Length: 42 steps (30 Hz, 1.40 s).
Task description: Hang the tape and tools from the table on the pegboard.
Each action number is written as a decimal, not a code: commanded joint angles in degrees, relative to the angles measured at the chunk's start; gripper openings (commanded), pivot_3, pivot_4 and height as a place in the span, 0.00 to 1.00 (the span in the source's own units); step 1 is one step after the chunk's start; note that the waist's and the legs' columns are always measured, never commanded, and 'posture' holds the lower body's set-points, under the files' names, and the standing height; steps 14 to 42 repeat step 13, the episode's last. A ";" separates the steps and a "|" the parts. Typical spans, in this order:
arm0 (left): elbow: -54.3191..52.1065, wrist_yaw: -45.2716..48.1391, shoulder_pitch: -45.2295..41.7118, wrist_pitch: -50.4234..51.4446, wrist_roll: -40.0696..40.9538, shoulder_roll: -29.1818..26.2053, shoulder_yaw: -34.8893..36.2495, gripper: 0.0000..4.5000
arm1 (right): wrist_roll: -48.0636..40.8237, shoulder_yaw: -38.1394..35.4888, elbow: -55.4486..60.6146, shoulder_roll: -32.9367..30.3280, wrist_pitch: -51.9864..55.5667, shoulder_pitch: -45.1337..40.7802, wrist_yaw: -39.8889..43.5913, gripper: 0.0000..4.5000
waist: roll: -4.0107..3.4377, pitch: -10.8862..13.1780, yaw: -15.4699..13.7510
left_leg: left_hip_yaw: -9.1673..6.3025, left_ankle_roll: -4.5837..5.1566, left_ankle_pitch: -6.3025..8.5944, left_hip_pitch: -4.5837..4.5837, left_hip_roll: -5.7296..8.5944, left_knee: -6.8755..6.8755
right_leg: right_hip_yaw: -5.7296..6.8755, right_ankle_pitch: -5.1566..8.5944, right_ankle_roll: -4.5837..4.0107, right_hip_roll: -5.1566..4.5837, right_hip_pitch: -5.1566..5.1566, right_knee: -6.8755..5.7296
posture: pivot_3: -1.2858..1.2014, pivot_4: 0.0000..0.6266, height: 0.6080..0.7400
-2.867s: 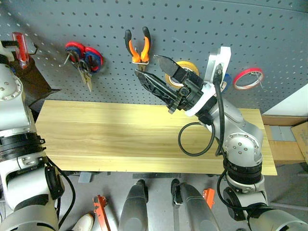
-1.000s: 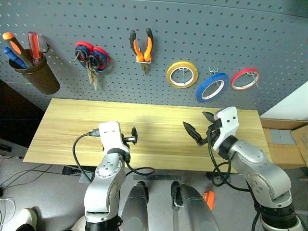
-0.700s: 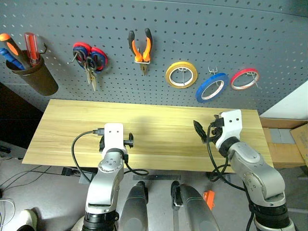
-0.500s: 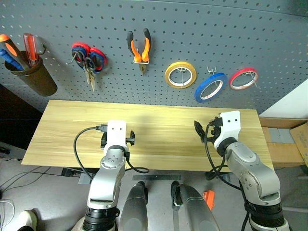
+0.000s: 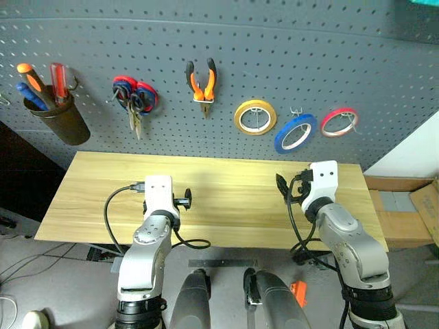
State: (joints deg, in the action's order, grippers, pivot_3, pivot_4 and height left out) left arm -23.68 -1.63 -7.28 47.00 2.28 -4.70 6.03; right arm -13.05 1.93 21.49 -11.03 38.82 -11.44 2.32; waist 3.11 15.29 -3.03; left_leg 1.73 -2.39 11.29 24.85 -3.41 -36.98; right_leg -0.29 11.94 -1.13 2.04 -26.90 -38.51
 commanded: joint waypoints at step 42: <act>4.85 0.30 -1.26 -5.07 2.80 1.77 2.82 0.99 | 5.45 1.10 -11.02 2.68 -9.28 -1.54 1.42 1.00 | -0.20 -7.45 -0.27 | -0.31 0.03 0.02 -0.53 -0.02 0.03 | 0.79 -0.24 -0.27 0.14 1.16 0.88 | 0.61 0.05 1.00</act>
